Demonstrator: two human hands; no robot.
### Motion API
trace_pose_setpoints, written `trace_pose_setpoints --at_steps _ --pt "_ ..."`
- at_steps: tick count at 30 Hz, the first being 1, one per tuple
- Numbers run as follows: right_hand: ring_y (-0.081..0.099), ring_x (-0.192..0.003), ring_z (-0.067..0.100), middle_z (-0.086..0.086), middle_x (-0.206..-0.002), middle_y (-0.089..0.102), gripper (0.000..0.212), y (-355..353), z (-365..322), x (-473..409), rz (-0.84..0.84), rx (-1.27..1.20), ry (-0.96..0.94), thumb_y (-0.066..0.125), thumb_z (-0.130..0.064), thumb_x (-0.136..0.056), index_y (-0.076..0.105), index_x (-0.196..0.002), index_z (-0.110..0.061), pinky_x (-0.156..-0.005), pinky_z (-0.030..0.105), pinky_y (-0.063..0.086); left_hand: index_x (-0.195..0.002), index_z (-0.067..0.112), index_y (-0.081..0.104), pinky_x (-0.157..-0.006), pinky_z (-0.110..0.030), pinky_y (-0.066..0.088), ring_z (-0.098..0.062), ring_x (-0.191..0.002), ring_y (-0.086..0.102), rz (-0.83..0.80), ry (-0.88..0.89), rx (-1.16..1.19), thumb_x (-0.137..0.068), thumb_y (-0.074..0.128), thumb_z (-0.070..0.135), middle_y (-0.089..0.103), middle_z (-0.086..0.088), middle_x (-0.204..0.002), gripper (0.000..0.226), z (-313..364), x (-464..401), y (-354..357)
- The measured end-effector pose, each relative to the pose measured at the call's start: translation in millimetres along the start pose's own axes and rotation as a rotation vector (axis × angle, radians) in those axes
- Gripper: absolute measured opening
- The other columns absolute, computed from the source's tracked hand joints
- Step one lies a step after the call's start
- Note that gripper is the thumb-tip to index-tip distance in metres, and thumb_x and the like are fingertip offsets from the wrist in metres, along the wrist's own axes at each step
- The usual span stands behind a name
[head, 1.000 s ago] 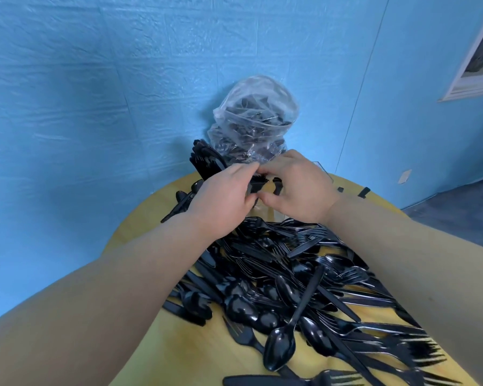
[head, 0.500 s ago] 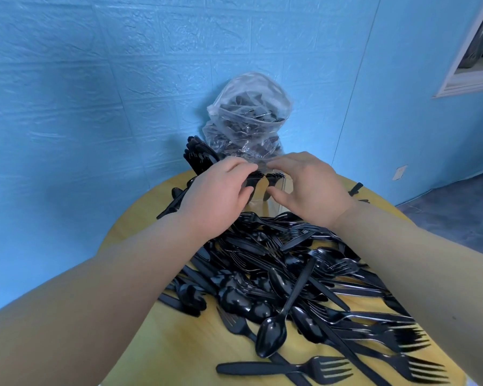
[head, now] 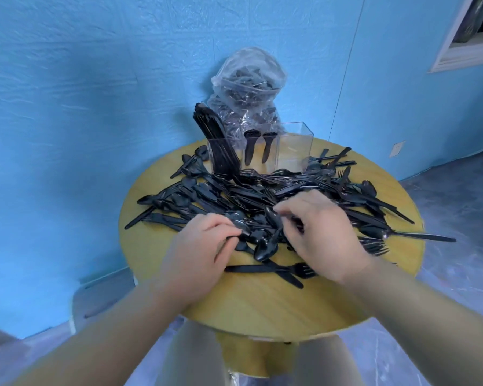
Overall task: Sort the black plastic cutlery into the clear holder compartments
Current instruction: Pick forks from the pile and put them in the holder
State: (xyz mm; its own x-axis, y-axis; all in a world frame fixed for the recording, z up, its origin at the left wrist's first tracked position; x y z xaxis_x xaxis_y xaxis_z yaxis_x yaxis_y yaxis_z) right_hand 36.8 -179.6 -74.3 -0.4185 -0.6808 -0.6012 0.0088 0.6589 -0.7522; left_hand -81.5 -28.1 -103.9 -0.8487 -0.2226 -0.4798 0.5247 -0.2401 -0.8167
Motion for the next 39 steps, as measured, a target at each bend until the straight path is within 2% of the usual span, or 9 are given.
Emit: trace_pose_setpoints --at_steps 4,7,12,20,28,31,34,37,39 --pt "0.045 -0.069 0.019 -0.003 -0.068 0.058 0.016 -1.5 -3.4 38.1 0.036 0.115 0.031 0.049 -0.007 -0.073 0.064 -0.073 -0.014 -0.053 0.032 0.047 -0.11 0.024 0.067 -0.079 -0.018 0.035 -0.006 -0.094 0.051 0.014 -0.185 0.031 -0.093 0.053 0.033 0.054 0.012 -0.106 0.024 2.8 16.3 3.7" --pt "0.042 -0.072 0.021 -0.003 -0.071 0.056 0.027 4.3 -3.7 52.7 -0.005 0.199 0.028 0.041 -0.019 -0.076 0.066 -0.067 -0.015 -0.056 0.033 0.046 -0.105 0.028 0.066 -0.077 -0.019 0.036 -0.003 -0.092 0.046 -0.042 -0.181 0.011 -0.088 0.055 0.044 0.049 0.014 -0.104 0.025 6.9 18.4 8.9" --pt "0.044 -0.079 0.023 -0.006 -0.075 0.054 0.037 15.9 -10.1 51.2 -0.048 0.286 0.006 0.044 -0.034 -0.084 0.073 -0.066 -0.02 -0.064 0.034 0.044 -0.092 0.032 0.067 -0.081 -0.023 0.039 -0.005 -0.097 0.044 -0.143 -0.135 -0.037 -0.085 0.055 0.053 0.051 0.018 -0.1 0.026 10.2 19.3 9.0" --pt "0.044 -0.083 0.022 -0.008 -0.076 0.053 0.036 22.1 -22.1 46.0 -0.014 0.264 -0.017 0.043 -0.036 -0.085 0.075 -0.072 -0.025 -0.068 0.03 0.038 -0.103 0.04 0.066 -0.081 -0.023 0.038 -0.004 -0.101 0.044 -0.273 -0.145 -0.03 -0.091 0.054 0.045 0.055 0.018 -0.106 0.018 2.2 22.1 3.2" --pt "0.047 -0.083 0.022 -0.005 -0.081 0.055 0.04 29.5 -34.3 35.3 -0.072 0.294 -0.033 0.035 -0.035 -0.084 0.072 -0.081 -0.021 -0.069 0.033 0.043 -0.088 0.031 0.058 -0.075 -0.025 0.045 -0.006 -0.087 0.054 -0.264 -0.265 -0.027 -0.091 0.058 0.03 0.058 0.014 -0.088 0.004 -24.9 35.7 -20.9" --pt "0.046 -0.083 0.022 -0.005 -0.078 0.056 0.028 31.5 -29.5 33.9 -0.112 0.344 -0.018 0.047 -0.034 -0.085 0.072 -0.078 -0.022 -0.069 0.035 0.044 -0.09 0.029 0.054 -0.069 -0.021 0.044 -0.008 -0.083 0.055 -0.213 -0.329 -0.023 -0.093 0.053 0.031 0.061 0.014 -0.088 0.004 -24.8 39.8 -24.6" --pt "0.047 -0.084 0.022 -0.005 -0.077 0.057 0.015 32.2 -27.1 33.6 -0.13 0.366 0.008 0.063 -0.031 -0.083 0.073 -0.076 -0.022 -0.068 0.035 0.045 -0.104 0.029 0.057 -0.076 -0.028 0.05 -0.008 -0.089 0.056 -0.185 -0.36 -0.063 -0.088 0.051 0.052 0.06 0.015 -0.096 0.029 -14.2 33.8 -17.5" --pt "0.05 -0.084 0.023 -0.006 -0.077 0.06 0.011 32.1 -27.2 35.3 -0.129 0.358 0.019 0.066 -0.03 -0.082 0.074 -0.078 -0.023 -0.069 0.036 0.046 -0.102 0.029 0.053 -0.082 -0.032 0.048 -0.011 -0.096 0.05 -0.23 -0.357 -0.197 -0.072 0.044 0.078 0.053 0.012 -0.099 0.058 2.9 25.4 -4.5" --pt "0.05 -0.085 0.023 -0.007 -0.078 0.062 0.009 30.9 -26.1 36.6 -0.132 0.351 0.024 0.066 -0.028 -0.081 0.074 -0.08 -0.023 -0.069 0.035 0.045 -0.105 0.03 0.051 -0.086 -0.033 0.045 -0.012 -0.101 0.045 -0.268 -0.354 -0.262 -0.069 0.044 0.082 0.049 0.012 -0.102 0.065 7.5 23.8 1.4"
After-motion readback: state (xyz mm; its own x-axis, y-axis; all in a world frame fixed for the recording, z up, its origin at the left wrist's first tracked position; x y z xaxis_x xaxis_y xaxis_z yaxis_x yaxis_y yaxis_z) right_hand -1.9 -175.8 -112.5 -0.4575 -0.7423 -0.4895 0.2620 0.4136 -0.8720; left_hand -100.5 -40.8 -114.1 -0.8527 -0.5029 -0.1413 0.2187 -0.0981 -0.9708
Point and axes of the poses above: each hand's wrist, its own x-axis away from the middle knuckle, its own y-axis out of the palm, z = x × y, the point moved 4 cm from there along -x, towards the middle knuckle
